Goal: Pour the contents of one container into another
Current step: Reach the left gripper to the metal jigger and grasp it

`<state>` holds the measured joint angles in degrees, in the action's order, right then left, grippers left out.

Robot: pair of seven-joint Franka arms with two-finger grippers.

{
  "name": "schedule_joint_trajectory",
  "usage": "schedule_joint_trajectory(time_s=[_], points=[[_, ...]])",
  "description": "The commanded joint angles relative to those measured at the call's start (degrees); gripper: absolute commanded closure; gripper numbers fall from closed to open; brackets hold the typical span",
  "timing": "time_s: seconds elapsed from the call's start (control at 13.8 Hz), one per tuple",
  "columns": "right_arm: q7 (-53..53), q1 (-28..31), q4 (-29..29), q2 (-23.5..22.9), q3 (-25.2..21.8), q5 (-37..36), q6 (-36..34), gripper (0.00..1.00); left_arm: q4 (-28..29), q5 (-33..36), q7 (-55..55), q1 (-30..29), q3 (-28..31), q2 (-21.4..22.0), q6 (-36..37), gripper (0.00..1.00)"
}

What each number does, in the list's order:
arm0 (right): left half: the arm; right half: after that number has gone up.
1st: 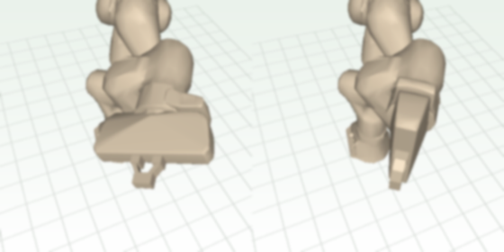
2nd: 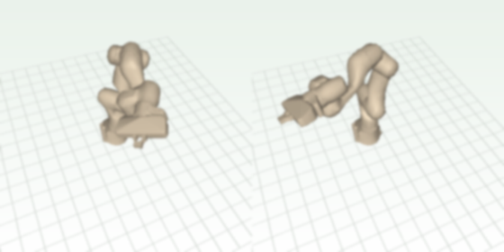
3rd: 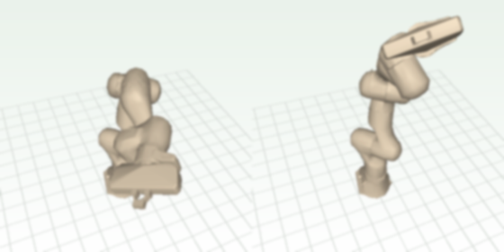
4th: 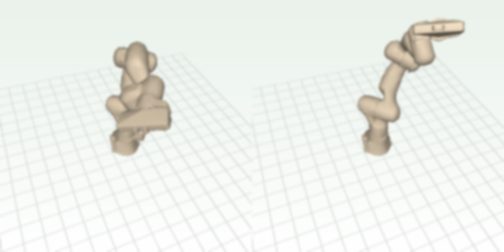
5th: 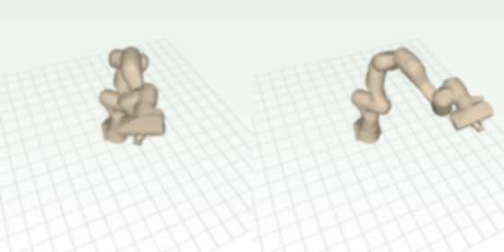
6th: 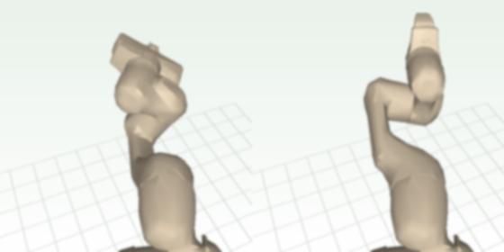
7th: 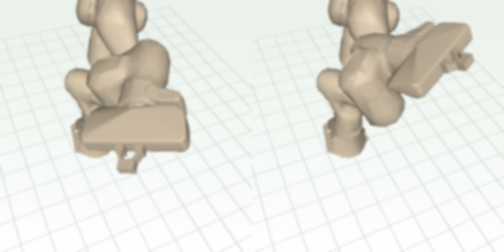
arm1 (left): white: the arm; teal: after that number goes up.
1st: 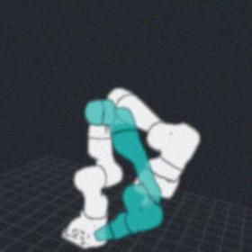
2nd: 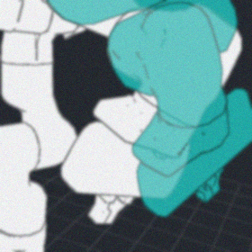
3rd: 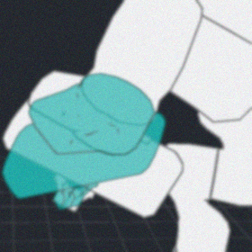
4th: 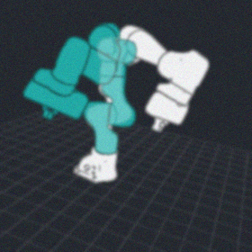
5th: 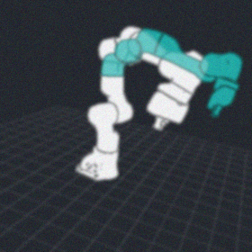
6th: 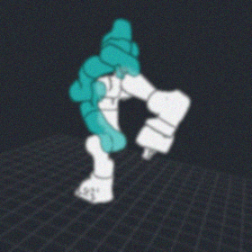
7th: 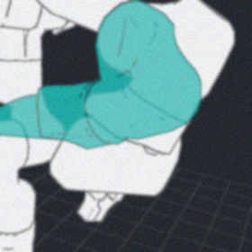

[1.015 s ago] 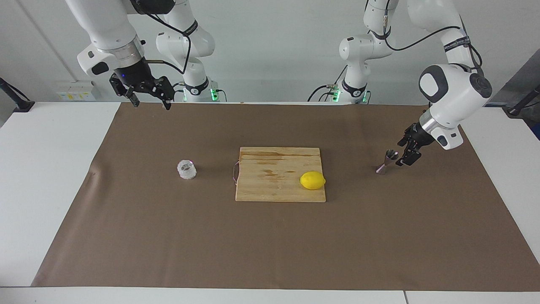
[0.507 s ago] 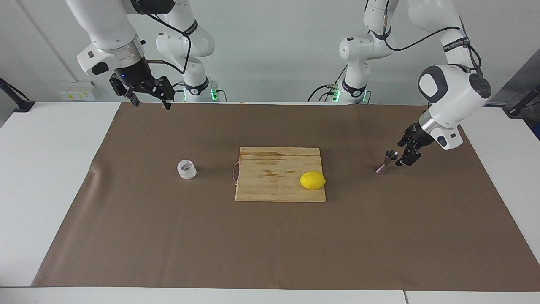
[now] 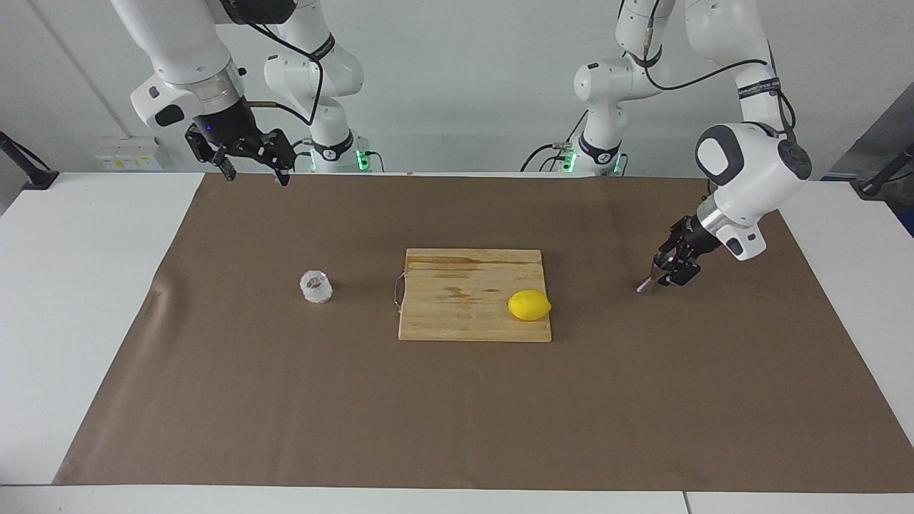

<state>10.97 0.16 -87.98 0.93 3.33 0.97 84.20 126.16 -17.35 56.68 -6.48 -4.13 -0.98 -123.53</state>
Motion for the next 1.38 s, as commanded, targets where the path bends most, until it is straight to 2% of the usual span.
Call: schedule_joint_trajectory(time_s=[0.0,0.22,0.36,0.51,0.58,0.72,1.01,1.09,1.23,1.3], points=[[0.8,0.3,-0.5,0.3,0.2,0.3,0.2,0.0,1.5,-1.4,0.5,0.2,-0.2,0.5,-2.4,0.0],[0.8,0.3,-0.5,0.3,0.2,0.3,0.2,0.0,1.5,-1.4,0.5,0.2,-0.2,0.5,-2.5,0.03],[0.8,0.3,-0.5,0.3,0.2,0.3,0.2,0.0,1.5,-1.4,0.4,0.2,-0.2,0.4,-2.6,0.13],[0.8,0.3,-0.5,0.3,0.2,0.3,0.2,0.0,1.5,-1.4,0.4,0.3,-0.2,0.4,-3.0,0.29],[0.8,0.3,-0.5,0.3,0.2,0.3,0.3,0.0,1.5,-1.4,0.4,0.3,-0.2,0.4,-3.1,0.35],[0.8,0.3,-0.5,0.3,0.2,0.3,0.2,0.0,1.5,-1.4,0.3,0.3,-0.2,0.3,-3.2,0.36],[0.8,0.3,-0.5,0.3,0.2,0.3,0.2,0.0,1.5,-1.4,0.2,0.3,-0.2,0.3,-3.2,0.51],[0.8,0.3,-0.5,0.3,0.2,0.3,0.2,0.0,1.5,-1.4,0.1,0.3,-0.2,0.3,-3.2,0.57],[0.8,0.3,-0.5,0.3,0.2,0.3,0.2,0.0,1.4,-1.4,0.2,0.3,-0.2,0.3,-3.1,0.78],[0.8,0.3,-0.5,0.3,0.2,0.3,0.2,0.0,1.2,-1.4,0.2,0.3,-0.2,0.3,-3.1,0.84]])
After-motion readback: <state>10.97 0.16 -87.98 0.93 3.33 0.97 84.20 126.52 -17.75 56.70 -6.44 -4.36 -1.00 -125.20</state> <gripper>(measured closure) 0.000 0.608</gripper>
